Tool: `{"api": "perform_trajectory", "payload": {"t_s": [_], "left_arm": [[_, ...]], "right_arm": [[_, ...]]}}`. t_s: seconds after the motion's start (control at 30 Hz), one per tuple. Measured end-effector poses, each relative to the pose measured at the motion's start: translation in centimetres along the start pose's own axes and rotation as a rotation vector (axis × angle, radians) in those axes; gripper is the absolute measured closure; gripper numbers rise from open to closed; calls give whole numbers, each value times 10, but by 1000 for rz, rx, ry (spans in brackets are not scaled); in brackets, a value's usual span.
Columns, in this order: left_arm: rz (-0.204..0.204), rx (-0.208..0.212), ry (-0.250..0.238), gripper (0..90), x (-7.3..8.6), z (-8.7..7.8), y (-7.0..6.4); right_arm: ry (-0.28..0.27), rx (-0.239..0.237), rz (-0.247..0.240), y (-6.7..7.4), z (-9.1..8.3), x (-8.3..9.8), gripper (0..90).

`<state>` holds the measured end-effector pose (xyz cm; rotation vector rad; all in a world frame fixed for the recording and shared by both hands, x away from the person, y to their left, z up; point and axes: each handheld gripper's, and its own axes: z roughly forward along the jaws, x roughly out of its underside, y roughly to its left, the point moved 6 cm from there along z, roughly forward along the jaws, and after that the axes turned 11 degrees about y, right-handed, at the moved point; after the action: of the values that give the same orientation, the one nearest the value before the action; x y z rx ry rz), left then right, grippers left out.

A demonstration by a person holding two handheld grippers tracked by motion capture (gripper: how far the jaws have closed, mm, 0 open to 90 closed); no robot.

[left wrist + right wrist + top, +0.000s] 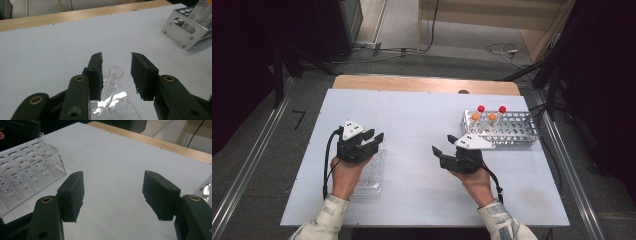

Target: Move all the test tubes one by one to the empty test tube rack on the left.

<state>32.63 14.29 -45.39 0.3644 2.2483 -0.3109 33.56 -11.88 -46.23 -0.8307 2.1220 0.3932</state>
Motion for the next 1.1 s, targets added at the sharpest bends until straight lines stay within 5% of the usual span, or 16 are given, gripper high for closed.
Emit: {"api": "perform_trajectory", "payload": {"t_s": [0.17, 0.3, 0.77, 1.1], "left_arm": [[-23, -32, -27, 321, -2, -3, 1], [-35, -35, -47, 227, -4, -6, 1], [-68, 5, -76, 160, -6, -11, 5], [-48, 22, -72, 139, -5, -9, -2]], "right_arm": [[-5, 43, 8, -14, -6, 1, 321], [-17, 80, 38, -31, -15, 3, 321], [-20, 226, 127, -84, -34, 21, 322], [-4, 292, 203, -115, -24, 33, 402]]}}
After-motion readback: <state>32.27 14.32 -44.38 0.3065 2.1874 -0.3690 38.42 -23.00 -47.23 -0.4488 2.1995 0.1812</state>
